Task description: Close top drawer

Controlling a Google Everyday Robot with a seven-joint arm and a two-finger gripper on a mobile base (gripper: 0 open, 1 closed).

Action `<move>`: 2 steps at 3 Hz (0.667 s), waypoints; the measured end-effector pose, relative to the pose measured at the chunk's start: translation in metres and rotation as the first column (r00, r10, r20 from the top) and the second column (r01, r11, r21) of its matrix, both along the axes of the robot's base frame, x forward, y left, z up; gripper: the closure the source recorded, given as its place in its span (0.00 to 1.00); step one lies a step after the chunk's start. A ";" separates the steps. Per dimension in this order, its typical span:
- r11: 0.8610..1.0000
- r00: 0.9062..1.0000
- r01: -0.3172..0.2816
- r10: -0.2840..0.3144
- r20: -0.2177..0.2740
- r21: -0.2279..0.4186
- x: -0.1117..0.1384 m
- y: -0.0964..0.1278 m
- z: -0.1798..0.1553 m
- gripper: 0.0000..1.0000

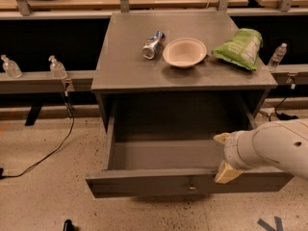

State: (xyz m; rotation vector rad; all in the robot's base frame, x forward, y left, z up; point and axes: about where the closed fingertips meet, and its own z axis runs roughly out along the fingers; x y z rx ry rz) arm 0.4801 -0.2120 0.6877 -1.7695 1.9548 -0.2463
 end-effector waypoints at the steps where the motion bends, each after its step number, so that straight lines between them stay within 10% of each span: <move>1: 1.000 1.000 -0.018 0.018 0.026 0.013 0.026 0.002 0.004 0.40; 2: 1.000 0.999 -0.027 0.027 0.035 0.015 0.041 0.003 0.006 0.51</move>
Offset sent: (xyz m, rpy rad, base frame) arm 0.0976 0.0087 0.0160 0.0276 -0.0701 0.0607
